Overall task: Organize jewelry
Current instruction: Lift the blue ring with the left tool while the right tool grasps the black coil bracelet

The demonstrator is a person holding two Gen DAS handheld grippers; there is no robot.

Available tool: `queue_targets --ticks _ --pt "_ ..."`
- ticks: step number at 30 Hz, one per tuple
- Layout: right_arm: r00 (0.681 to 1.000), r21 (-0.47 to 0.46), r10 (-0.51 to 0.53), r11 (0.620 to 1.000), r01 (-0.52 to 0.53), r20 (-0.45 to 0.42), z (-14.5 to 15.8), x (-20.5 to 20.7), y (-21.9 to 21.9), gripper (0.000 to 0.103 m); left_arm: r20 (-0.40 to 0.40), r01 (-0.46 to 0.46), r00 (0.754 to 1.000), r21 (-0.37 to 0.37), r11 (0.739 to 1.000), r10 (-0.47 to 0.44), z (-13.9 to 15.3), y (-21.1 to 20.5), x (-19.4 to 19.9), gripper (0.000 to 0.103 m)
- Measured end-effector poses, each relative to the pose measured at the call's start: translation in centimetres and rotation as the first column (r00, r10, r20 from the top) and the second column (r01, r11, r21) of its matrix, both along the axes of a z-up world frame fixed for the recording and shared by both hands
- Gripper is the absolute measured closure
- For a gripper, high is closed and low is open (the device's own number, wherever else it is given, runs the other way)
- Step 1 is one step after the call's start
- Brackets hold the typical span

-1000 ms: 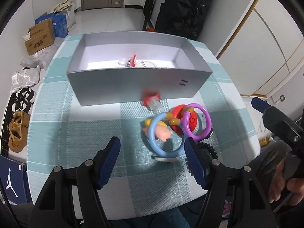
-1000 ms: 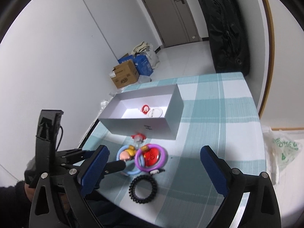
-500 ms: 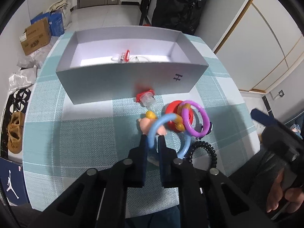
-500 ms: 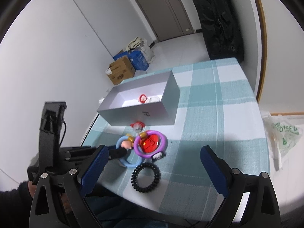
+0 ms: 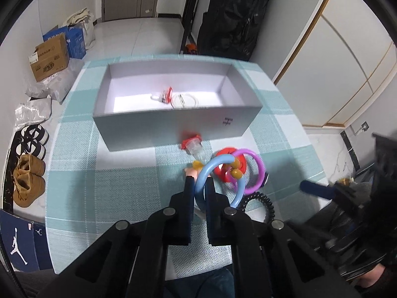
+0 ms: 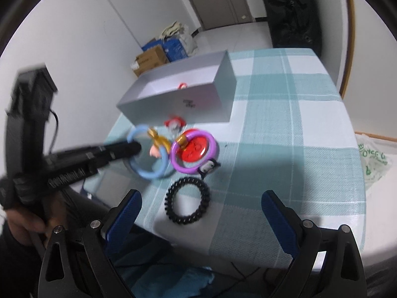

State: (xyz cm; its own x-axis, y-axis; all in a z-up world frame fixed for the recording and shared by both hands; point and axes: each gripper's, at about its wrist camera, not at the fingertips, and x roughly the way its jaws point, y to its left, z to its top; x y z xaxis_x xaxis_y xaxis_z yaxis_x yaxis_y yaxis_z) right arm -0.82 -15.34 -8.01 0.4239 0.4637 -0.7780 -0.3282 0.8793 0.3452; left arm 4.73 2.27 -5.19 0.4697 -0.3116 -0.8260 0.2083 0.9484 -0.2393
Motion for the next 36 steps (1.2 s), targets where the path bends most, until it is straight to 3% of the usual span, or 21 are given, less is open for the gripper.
queue_targets --ticks 8,13,20,24,30,36 --pt "0.996 -0.089 0.080 0.993 -0.077 0.031 -0.5 -0.8 2.4 0.010 0.042 -0.033 0.998 -0.054 0.998 0.036 1.3 1.6 0.4 0.099" --pt "0.994 -0.138 0.108 0.985 -0.104 0.023 -1.4 -0.7 3.4 0.023 0.078 -0.050 0.995 -0.098 0.994 0.058 2.4 2.7 0.3 0.099" --pt "0.989 -0.240 0.134 0.964 -0.114 0.069 -1.7 -0.9 4.8 0.034 0.100 -0.077 0.991 -0.150 0.986 0.093 3.2 4.4 0.2 0.099" --pt "0.982 -0.334 0.158 0.936 -0.115 0.105 -1.9 -1.3 5.8 0.050 0.100 -0.089 0.989 -0.163 0.983 0.107 3.2 5.1 0.4 0.099" --pt "0.979 -0.337 0.171 0.933 -0.124 0.112 -1.9 -1.5 6.0 0.060 0.096 -0.093 0.989 -0.178 0.980 0.112 3.2 5.3 0.4 0.099" --pt "0.983 -0.290 0.154 0.949 -0.120 0.098 -1.6 -1.3 5.4 0.062 0.104 -0.086 0.989 -0.176 0.981 0.106 3.4 5.3 0.0 0.099"
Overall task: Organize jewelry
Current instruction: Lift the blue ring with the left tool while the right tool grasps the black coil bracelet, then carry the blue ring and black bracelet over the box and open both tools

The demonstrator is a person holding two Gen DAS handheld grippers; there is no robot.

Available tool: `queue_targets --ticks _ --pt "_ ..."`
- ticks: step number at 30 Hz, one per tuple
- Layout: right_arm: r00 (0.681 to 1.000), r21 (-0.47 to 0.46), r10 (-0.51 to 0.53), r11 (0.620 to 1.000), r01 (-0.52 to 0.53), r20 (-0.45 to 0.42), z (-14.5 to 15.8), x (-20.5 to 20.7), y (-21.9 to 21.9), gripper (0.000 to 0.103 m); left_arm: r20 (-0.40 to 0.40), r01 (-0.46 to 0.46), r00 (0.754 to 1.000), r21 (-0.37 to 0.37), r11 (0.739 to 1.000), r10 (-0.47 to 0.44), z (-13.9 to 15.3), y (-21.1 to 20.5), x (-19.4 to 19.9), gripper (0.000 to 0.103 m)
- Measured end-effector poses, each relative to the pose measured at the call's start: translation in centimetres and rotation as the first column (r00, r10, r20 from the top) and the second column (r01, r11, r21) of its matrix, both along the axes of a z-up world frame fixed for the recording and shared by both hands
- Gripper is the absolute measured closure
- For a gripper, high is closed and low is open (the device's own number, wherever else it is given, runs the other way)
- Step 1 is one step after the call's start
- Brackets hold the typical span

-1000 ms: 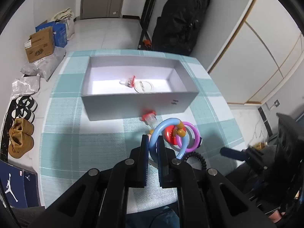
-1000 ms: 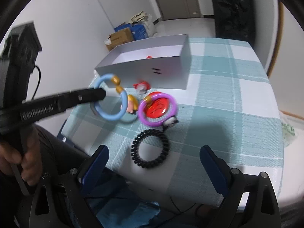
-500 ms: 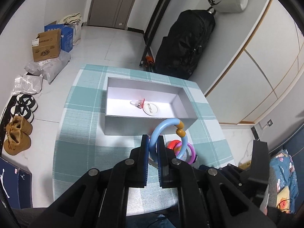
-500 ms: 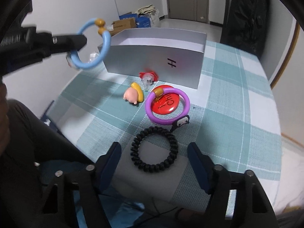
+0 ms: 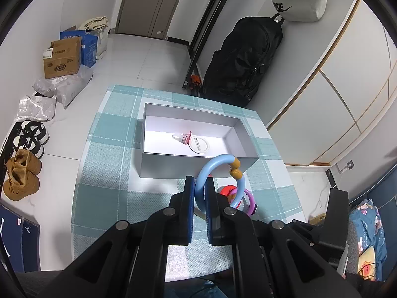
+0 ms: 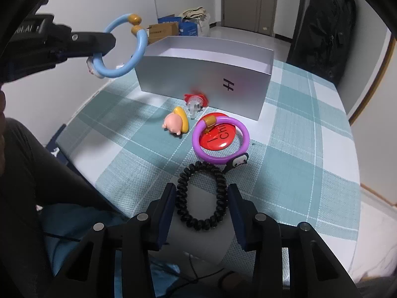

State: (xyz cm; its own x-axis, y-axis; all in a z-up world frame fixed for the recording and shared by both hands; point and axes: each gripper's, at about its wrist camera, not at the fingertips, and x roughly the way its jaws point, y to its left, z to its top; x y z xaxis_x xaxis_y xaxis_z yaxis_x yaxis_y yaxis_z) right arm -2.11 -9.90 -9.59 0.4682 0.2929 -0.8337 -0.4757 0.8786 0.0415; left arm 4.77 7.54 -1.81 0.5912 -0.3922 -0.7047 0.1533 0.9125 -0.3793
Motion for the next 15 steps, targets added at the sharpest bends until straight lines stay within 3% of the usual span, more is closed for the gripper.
queue_targets --ticks 15 --pt "0.996 0.263 0.012 0.965 0.011 -0.087 1.6 0.0 -1.6 0.063 0.015 -0.035 0.999 -0.004 0.999 0.035 0.3 0.3 -0.2 0.099"
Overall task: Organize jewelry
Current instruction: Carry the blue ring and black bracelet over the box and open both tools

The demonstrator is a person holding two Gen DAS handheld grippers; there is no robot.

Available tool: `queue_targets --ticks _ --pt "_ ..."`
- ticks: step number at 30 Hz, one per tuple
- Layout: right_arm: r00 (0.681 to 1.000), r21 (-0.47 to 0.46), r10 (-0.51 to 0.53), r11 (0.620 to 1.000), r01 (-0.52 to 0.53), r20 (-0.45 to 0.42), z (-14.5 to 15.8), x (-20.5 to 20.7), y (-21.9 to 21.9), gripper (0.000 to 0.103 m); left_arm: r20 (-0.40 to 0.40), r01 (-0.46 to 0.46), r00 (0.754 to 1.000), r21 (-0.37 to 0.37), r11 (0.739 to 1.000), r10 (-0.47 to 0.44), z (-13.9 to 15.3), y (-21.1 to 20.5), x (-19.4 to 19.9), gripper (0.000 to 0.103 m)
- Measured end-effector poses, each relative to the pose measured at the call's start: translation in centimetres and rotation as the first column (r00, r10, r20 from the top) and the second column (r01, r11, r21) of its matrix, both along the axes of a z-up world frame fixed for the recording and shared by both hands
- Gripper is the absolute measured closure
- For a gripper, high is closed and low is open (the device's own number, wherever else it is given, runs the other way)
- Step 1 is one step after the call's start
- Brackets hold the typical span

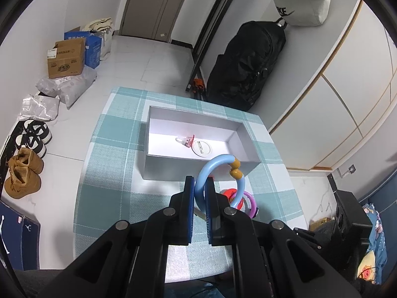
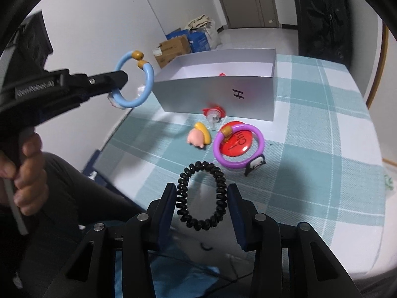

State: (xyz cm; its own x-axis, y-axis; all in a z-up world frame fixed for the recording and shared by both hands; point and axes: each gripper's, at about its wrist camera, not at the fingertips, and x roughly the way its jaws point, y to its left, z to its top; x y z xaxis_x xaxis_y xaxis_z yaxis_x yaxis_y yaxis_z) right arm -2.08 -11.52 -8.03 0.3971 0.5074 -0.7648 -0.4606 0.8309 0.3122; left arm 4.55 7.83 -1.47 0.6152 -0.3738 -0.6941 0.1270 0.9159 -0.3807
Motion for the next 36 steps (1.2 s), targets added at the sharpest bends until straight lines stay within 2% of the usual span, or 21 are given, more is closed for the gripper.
queue_targets --ticks 10,18,26,36 --pt "0.999 0.106 -0.003 0.994 -0.002 0.045 1.8 0.1 -0.8 0.063 0.019 -0.032 0.999 -0.047 0.998 0.033 0.0 0.8 0.4 0.099" --pt "0.995 0.196 -0.059 0.980 0.043 0.076 3.6 1.5 -2.4 0.063 0.040 -0.041 0.998 -0.067 0.997 0.044 0.0 1.2 1.2 0.099" --pt "0.993 0.231 -0.087 0.971 0.065 0.084 5.4 4.3 -3.4 0.063 0.035 -0.052 0.998 -0.071 0.996 0.054 -0.1 1.3 2.5 0.099" --pt "0.992 0.243 -0.044 0.970 0.014 0.119 6.8 8.0 -2.4 0.063 0.020 -0.022 1.000 -0.047 0.999 0.023 -0.2 0.3 4.4 0.099"
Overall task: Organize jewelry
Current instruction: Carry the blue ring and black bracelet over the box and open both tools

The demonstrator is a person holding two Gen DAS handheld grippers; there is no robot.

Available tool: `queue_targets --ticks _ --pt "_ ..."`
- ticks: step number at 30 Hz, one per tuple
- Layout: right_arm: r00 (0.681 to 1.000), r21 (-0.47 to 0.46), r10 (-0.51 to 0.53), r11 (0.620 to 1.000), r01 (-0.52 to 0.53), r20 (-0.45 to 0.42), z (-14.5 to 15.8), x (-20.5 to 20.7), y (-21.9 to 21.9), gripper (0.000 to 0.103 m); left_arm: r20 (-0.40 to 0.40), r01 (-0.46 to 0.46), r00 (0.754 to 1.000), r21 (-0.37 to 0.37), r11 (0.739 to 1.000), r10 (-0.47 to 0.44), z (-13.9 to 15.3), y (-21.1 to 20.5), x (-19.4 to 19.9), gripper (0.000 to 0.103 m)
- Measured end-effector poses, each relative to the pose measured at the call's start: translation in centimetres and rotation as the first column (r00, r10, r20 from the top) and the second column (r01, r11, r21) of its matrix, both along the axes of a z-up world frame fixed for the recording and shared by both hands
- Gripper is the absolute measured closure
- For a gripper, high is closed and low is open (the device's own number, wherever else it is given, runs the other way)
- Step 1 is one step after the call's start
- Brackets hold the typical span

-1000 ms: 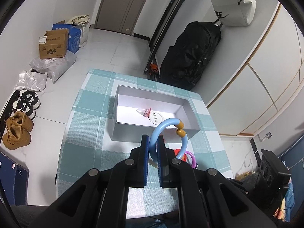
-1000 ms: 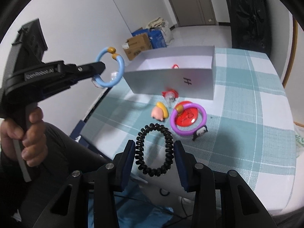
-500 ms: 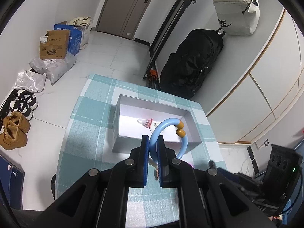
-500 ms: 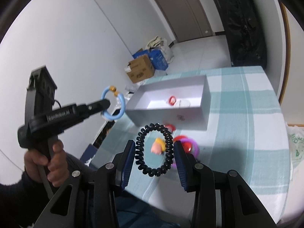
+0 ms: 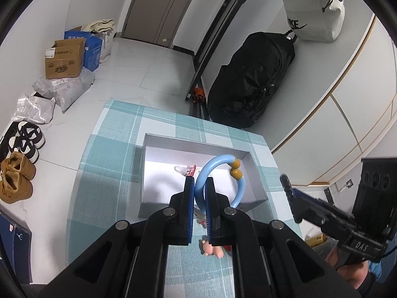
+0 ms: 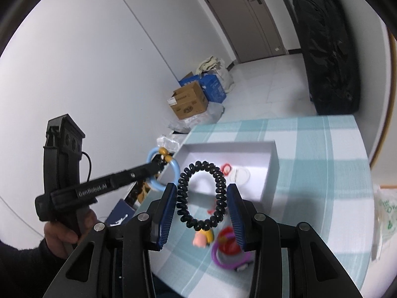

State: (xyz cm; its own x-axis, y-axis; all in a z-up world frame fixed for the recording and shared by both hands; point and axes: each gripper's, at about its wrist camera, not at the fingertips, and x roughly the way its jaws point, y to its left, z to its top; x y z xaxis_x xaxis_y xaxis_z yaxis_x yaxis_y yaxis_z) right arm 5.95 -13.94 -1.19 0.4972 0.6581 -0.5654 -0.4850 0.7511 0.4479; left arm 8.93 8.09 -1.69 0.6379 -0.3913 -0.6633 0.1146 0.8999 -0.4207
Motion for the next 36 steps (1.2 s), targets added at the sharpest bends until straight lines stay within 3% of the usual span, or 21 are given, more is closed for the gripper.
queue_targets --ticks 11,19,36 --pt "0.999 -0.020 0.043 0.999 -0.043 0.005 -0.6 4.6 1.2 0.063 -0.039 0.007 0.999 0.020 1.000 -0.006 -0.6 -0.4 2.6 0.099" --pt "0.997 -0.038 0.064 0.997 -0.063 0.033 -1.4 5.6 1.8 0.063 -0.041 0.034 0.999 0.059 0.998 -0.031 -0.9 -1.2 3.4 0.099" --pt "0.995 -0.077 0.098 0.992 -0.098 -0.003 -3.4 7.1 2.1 0.063 -0.117 0.049 0.992 0.048 0.998 -0.043 -2.5 -1.6 5.6 0.099"
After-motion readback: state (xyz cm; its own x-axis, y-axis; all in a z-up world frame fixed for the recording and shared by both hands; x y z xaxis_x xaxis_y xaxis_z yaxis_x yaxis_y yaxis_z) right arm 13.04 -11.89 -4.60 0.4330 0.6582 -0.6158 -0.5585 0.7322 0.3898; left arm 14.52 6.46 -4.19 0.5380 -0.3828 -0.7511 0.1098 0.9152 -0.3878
